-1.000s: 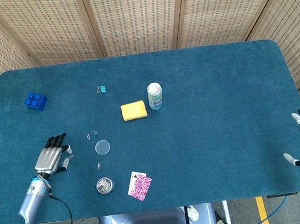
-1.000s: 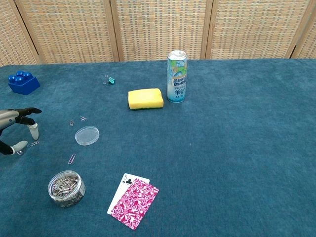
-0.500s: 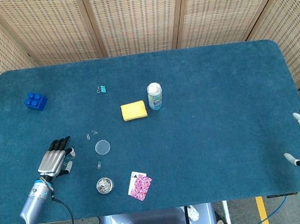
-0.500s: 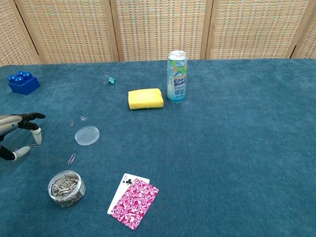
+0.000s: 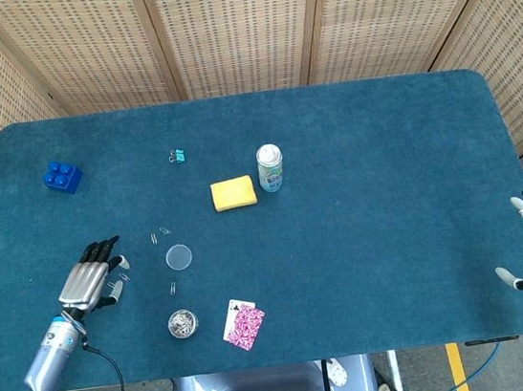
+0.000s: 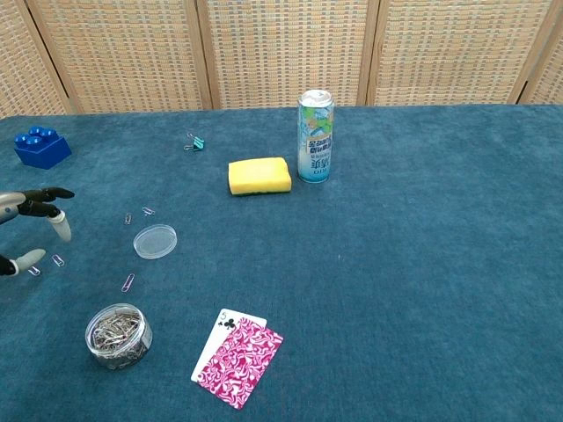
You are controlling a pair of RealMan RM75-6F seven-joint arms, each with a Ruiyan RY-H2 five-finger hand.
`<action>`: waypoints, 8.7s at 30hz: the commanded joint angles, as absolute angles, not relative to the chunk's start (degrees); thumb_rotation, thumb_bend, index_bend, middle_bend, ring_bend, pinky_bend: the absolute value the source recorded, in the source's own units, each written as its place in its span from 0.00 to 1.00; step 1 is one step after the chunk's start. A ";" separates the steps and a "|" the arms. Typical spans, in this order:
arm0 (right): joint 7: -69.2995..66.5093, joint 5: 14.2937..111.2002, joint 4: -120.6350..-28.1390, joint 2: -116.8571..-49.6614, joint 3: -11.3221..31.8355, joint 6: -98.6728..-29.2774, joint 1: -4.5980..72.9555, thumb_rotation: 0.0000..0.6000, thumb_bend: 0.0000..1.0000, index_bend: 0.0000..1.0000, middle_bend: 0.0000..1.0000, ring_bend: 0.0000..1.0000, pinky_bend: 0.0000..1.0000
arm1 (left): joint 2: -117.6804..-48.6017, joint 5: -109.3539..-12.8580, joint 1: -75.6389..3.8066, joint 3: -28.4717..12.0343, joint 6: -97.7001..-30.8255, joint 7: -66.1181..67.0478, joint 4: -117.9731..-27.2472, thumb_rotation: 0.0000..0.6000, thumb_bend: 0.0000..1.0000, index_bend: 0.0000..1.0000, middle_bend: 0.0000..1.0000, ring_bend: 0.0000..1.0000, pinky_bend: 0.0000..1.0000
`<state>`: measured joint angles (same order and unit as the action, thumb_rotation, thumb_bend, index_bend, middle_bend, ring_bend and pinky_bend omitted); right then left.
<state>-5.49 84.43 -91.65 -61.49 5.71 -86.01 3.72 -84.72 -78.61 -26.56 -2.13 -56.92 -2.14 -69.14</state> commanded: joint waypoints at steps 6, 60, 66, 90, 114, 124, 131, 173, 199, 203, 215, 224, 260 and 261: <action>-5.18 84.28 -91.65 -61.59 5.73 -85.90 3.76 1.00 0.00 0.00 0.00 0.00 0.00 | -86.12 -81.69 -28.02 -1.52 -57.23 -0.21 -63.57 1.00 0.39 0.46 0.00 0.00 0.00; -5.49 83.55 -91.46 -61.70 5.80 -84.64 4.29 1.00 0.00 0.00 0.00 0.00 0.00 | -92.56 -84.36 -29.36 0.66 -56.37 -0.76 -53.29 1.00 0.41 0.65 0.00 0.00 0.00; -5.51 83.59 -91.53 -61.65 5.81 -84.78 4.23 1.00 0.00 0.00 0.00 0.00 0.00 | -92.19 -84.33 -29.28 0.59 -56.77 -0.43 -54.03 1.00 0.41 0.65 0.00 0.00 0.00; -6.59 83.86 -91.64 -61.14 5.80 -85.32 3.92 1.00 0.00 0.00 0.00 0.00 0.00 | -80.46 -93.87 -27.87 4.31 -66.88 3.57 -79.05 1.00 0.42 0.66 0.00 0.00 0.00; -8.01 83.71 -91.40 -60.64 5.95 -85.19 3.90 1.00 0.00 0.00 0.00 0.00 0.00 | -83.69 -96.30 -26.94 6.67 -65.40 9.82 -83.53 1.00 0.42 0.58 0.00 0.00 0.00; -7.68 83.65 -91.41 -60.70 6.01 -85.35 3.85 1.00 0.00 0.00 0.00 0.00 0.00 | -84.02 -96.50 -27.27 6.68 -65.22 7.36 -83.83 1.00 0.24 0.35 0.00 0.00 0.00; -7.46 83.71 -91.58 -60.69 6.00 -85.57 3.75 1.00 0.00 0.00 0.00 0.00 0.00 | -82.11 -97.55 -27.26 6.62 -67.01 4.92 -84.64 1.00 0.22 0.31 0.00 0.00 0.00; -6.63 83.46 -91.97 -60.77 5.98 -85.11 3.90 1.00 0.00 0.00 0.00 0.00 0.00 | -87.34 -87.79 -27.42 2.37 -60.68 -7.34 -53.99 1.00 0.31 0.52 0.00 0.00 0.00; -6.55 83.36 -92.14 -60.65 5.91 -84.96 3.87 1.00 0.00 0.00 0.00 0.00 0.00 | -88.67 -87.19 -27.38 2.56 -59.40 -6.57 -53.69 1.00 0.37 0.53 0.00 0.00 0.00; -6.57 83.32 -92.18 -60.61 5.89 -84.92 3.85 1.00 0.00 0.00 0.00 0.00 0.00 | -89.07 -87.07 -27.42 2.67 -58.89 -6.41 -53.56 1.00 0.37 0.53 0.00 0.00 0.00; -6.78 83.21 -92.16 -60.54 5.92 -84.76 3.90 1.00 0.00 0.00 0.00 0.00 0.00 | -89.98 -86.70 -27.57 2.55 -58.22 -5.79 -53.11 1.00 0.38 0.53 0.00 0.00 0.00; -6.85 83.17 -92.10 -60.56 5.92 -84.61 3.96 1.00 0.00 0.00 0.00 0.00 0.00 | -90.42 -86.40 -27.71 2.41 -57.74 -5.69 -52.87 1.00 0.38 0.53 0.00 0.00 0.00; -7.56 83.19 -91.95 -60.34 5.95 -84.74 3.87 1.00 0.00 0.00 0.00 0.00 0.00 | -88.01 -87.50 -27.40 1.59 -61.82 -6.78 -57.27 1.00 0.43 0.68 0.00 0.00 0.00; -7.57 83.20 -91.94 -60.32 5.96 -84.75 3.88 1.00 0.00 0.00 0.00 0.00 0.00 | -86.92 -88.12 -27.30 1.52 -63.16 -6.99 -59.04 1.00 0.43 0.68 0.00 0.00 0.00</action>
